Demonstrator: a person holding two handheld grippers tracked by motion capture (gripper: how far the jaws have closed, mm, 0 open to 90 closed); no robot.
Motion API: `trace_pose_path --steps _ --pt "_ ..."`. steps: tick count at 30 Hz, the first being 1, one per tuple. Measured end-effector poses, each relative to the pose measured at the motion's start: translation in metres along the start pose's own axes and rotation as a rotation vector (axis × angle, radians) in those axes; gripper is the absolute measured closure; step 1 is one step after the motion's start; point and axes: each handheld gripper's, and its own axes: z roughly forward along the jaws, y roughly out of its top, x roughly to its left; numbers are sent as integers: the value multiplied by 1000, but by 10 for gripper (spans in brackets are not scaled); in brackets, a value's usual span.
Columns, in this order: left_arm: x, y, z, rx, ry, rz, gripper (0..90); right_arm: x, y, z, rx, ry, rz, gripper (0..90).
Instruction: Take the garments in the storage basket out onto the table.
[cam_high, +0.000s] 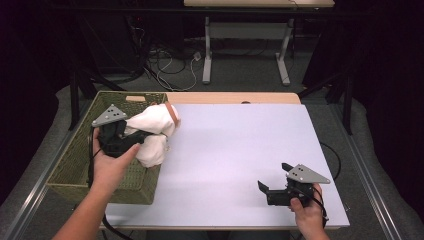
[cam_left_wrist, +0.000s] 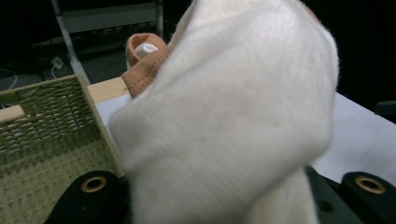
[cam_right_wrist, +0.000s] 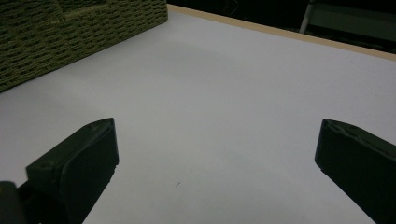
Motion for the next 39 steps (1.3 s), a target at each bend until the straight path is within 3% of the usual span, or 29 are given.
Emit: trace_pose_path --steps 20,39 --pt "-34 1 24 27 -74 54 776 0 0 -1 2 1 -3 0" --pt "-56 -13 49 31 -147 57 775 1 0 -1 -1 4 0 0"
